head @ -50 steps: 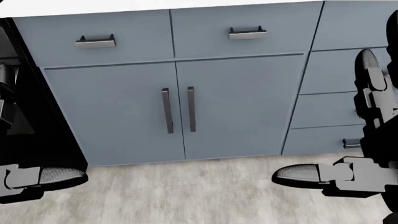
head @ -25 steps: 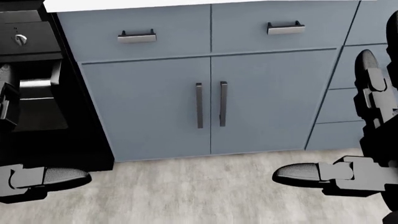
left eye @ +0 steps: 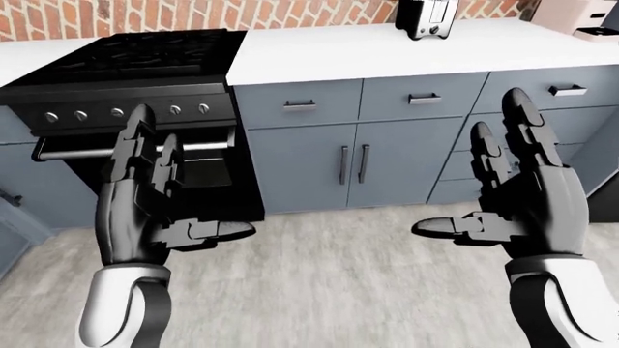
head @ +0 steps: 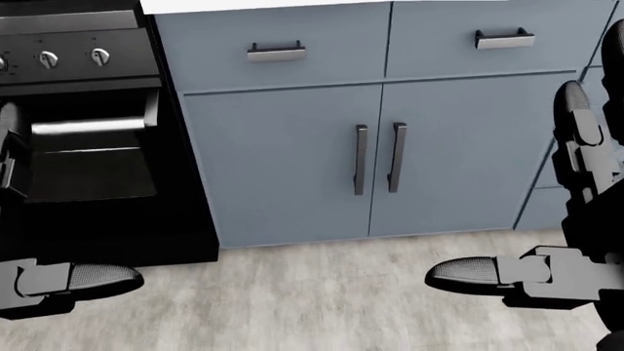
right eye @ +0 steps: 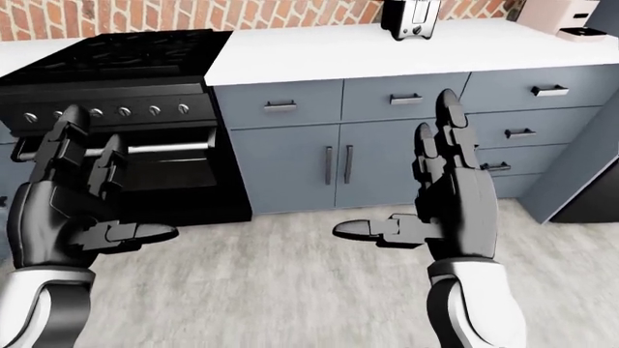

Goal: Navigate to the stove.

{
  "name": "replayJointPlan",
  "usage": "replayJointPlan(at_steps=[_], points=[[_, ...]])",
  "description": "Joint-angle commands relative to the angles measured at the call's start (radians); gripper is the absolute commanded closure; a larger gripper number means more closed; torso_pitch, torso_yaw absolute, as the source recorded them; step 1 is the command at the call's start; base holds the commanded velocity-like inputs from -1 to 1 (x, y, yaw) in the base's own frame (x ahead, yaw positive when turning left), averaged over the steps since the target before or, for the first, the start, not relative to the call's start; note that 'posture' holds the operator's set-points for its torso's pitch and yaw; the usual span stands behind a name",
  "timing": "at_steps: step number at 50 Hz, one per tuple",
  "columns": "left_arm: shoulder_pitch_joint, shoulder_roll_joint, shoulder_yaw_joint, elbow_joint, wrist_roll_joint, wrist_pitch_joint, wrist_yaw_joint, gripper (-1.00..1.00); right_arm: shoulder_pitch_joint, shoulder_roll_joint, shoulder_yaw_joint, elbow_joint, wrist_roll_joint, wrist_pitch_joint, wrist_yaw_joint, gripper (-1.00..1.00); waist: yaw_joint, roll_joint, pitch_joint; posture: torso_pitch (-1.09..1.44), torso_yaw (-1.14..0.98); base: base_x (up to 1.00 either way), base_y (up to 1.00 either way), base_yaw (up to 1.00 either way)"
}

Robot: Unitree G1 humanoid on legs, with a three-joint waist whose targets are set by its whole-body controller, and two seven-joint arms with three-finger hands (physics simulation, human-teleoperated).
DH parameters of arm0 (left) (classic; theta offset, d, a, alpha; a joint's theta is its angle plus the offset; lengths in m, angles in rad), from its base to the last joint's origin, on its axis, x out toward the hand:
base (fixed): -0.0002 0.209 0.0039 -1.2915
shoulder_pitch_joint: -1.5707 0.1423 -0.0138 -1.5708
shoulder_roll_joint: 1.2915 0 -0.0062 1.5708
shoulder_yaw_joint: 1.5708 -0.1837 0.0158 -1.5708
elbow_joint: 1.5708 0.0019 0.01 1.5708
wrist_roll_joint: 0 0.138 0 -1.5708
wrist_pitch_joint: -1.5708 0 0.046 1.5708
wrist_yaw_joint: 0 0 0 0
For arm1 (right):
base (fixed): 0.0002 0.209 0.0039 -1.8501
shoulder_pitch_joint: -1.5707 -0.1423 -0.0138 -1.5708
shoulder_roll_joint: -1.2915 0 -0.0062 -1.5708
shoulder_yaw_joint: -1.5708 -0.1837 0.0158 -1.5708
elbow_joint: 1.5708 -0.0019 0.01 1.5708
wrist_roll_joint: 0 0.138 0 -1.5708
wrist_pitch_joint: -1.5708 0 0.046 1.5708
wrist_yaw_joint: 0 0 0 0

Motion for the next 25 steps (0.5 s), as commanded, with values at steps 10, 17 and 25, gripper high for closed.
replayJointPlan(at_steps=[10, 17, 25], points=[[-0.01, 0.01, 0.015, -0.011, -0.001, -0.028, 0.002, -1.0, -0.01, 0.003, 0.006, -0.024, 0.0, -0.02, 0.009, -1.0, 0.014, -0.027, -0.008, 0.0, 0.0, 0.0, 0.4, 0.0], [-0.005, 0.006, 0.007, -0.013, 0.007, -0.032, 0.001, -1.0, -0.004, 0.005, 0.005, -0.013, -0.003, -0.035, 0.016, -1.0, 0.004, -0.085, -0.013, 0.0, 0.0, 0.0, 0.41, 0.0], [-0.006, 0.005, 0.004, -0.014, 0.009, -0.03, 0.0, -1.0, -0.005, 0.004, 0.003, -0.013, -0.004, -0.034, 0.017, -1.0, 0.003, -0.012, -0.008, 0.0, 0.0, 0.0, 0.4, 0.0]])
